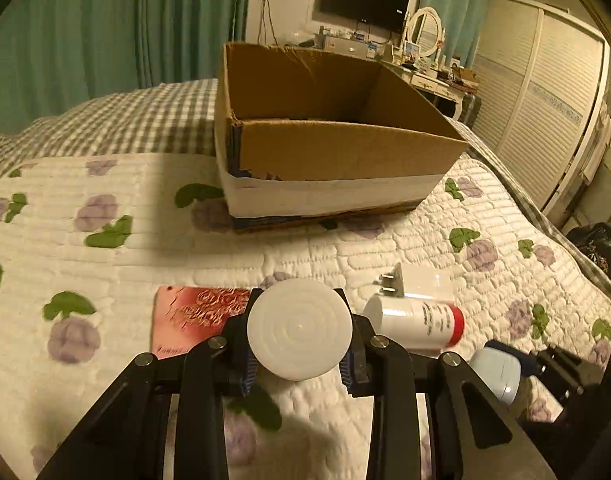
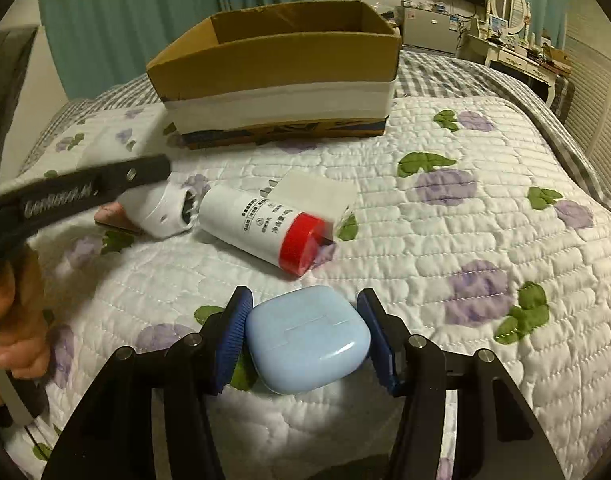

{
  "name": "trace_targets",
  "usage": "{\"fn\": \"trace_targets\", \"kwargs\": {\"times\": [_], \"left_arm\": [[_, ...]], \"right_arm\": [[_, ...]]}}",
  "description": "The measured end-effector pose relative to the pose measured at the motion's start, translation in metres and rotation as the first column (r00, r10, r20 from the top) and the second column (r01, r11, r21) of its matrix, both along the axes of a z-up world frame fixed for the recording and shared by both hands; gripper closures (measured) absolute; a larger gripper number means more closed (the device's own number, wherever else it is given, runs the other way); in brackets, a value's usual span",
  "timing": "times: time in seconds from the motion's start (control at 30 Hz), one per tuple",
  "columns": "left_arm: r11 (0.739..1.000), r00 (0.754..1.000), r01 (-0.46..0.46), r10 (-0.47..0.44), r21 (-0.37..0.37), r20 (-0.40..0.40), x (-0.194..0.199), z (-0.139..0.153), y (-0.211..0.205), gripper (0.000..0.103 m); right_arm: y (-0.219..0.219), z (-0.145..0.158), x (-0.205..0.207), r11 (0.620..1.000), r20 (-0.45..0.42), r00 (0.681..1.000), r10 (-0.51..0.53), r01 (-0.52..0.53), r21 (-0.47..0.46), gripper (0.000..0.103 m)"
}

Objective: Organize rigid objects
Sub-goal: 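Grasp the white bottle with the left tool while the right tool grasps the blue earbud case, then carry bottle and earbud case into the box and open both tools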

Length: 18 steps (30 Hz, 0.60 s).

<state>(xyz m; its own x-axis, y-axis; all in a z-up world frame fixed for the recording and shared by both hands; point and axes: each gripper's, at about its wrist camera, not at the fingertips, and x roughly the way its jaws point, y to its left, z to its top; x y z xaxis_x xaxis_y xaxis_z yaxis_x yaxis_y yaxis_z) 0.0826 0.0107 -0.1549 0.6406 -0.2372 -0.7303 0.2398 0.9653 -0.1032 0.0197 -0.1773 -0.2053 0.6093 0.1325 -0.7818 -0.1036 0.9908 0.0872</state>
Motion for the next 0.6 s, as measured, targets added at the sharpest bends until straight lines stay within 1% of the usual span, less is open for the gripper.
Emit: {"fn": "trace_targets", "kwargs": {"times": [0.17,0.33,0.5,0.6], "left_arm": [[1.000,0.999,-0.008,0.008,0.010,0.046,-0.024,0.017,0.002,0.071],[0.999,0.997,-0.041,0.042,-0.023,0.058,-0.050,0.029,0.015,0.071],[0.997,0.993,-0.076,0.078,-0.029,0.085,-0.073,0.042,0.027,0.071],[0.997,0.988,-0.071,0.073,-0.019,0.133,-0.085,0.055,0.028,0.071]], "right_arm": [[-0.002,0.006,-0.006,1.000,0.012,1.000,-0.004,0.004,-0.002,0.048],[-0.009,0.014,-0.013,1.000,0.029,0.999,-0.017,0.017,0.002,0.048],[-0.006,0.039,-0.027,1.000,0.092,0.996,0.005,-0.003,-0.016,0.048],[-0.004,0.061,-0.037,1.000,0.140,0.990,0.016,-0.015,-0.012,0.048]]}}
